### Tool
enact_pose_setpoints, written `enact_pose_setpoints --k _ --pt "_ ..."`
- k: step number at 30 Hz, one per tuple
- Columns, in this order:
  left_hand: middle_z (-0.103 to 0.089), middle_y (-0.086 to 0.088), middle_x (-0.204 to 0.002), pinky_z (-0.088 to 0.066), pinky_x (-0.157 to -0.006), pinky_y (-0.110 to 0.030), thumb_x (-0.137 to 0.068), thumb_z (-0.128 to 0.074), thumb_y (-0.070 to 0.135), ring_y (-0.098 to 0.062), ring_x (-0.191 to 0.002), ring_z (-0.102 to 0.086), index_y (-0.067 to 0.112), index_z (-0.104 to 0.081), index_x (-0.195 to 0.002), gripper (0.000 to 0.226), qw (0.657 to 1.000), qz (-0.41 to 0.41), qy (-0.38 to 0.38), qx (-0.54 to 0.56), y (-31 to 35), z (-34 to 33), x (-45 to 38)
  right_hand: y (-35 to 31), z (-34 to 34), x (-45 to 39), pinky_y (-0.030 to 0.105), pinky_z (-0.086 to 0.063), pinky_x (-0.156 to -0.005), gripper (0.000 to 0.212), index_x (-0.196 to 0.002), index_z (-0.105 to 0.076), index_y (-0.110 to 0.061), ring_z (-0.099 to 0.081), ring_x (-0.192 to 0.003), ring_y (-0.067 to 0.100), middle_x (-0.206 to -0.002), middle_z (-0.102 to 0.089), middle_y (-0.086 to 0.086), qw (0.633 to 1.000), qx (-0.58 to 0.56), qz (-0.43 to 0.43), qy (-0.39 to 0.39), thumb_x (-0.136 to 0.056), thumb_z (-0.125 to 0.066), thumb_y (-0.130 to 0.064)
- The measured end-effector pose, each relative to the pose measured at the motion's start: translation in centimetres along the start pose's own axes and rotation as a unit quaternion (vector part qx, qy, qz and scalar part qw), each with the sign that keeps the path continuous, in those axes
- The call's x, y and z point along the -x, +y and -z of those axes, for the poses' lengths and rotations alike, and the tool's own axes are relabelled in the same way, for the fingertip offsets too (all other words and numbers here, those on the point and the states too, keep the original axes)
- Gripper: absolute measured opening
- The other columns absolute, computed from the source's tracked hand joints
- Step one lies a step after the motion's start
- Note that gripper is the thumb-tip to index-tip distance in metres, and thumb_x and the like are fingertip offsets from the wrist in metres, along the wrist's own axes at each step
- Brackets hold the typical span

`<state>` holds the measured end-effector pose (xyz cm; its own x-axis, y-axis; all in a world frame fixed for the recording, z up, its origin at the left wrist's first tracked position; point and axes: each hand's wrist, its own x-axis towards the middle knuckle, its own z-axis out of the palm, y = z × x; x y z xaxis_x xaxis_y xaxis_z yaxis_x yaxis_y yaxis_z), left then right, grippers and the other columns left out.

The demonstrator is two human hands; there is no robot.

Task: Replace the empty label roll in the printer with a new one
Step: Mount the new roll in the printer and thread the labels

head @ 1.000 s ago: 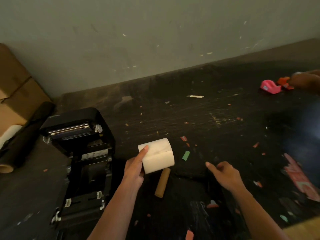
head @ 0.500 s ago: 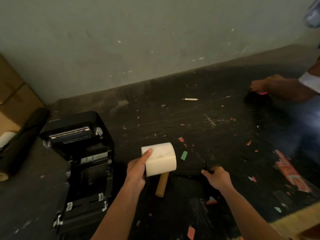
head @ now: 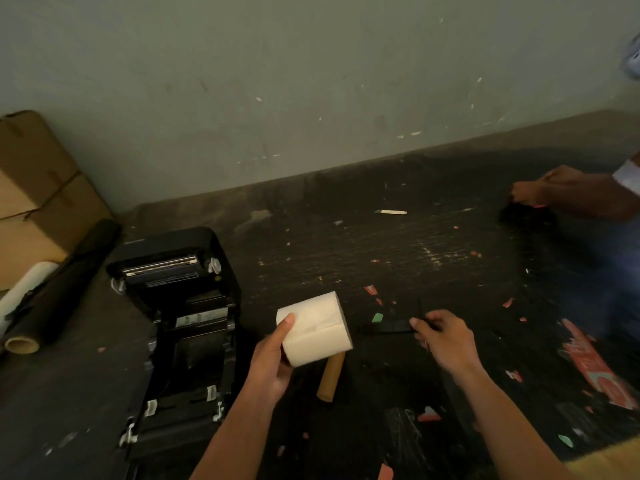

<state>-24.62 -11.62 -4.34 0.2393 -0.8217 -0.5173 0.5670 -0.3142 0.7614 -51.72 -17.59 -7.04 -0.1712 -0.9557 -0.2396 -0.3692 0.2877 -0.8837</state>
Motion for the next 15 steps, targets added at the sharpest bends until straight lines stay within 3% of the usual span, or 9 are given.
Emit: enact_pose_setpoints --k 7,15 --pt "-0.062 -0.019 -0.127 -0.045 -0.1 -0.057 -0.075 -0.069 0.028 -0.039 -0.117 -0.058 0.021 -0.054 -0.121 0.05 0.994 0.004 -0.057 0.095 -0.5 0.6 0.0 -5.7 1.8 1.5 0.034 -0.055 -0.081 0.018 -0.096 -0.06 -0.028 -0.068 -0.085 0.011 -0.091 -0.069 -0.003 0.992 -0.076 0.103 -0.009 -0.082 -0.071 -0.024" --pt "-0.061 -0.019 -0.128 -0.05 -0.092 -0.054 -0.075 -0.069 0.031 -0.038 -0.117 -0.059 0.02 -0.047 -0.137 0.066 0.993 -0.005 -0.062 0.104 -0.7 0.3 0.0 -6.8 2.5 2.6 0.029 -0.053 -0.078 0.027 -0.108 -0.062 -0.021 -0.067 -0.086 0.01 -0.094 -0.07 -0.002 0.991 -0.067 0.112 -0.021 -0.082 -0.071 -0.022"
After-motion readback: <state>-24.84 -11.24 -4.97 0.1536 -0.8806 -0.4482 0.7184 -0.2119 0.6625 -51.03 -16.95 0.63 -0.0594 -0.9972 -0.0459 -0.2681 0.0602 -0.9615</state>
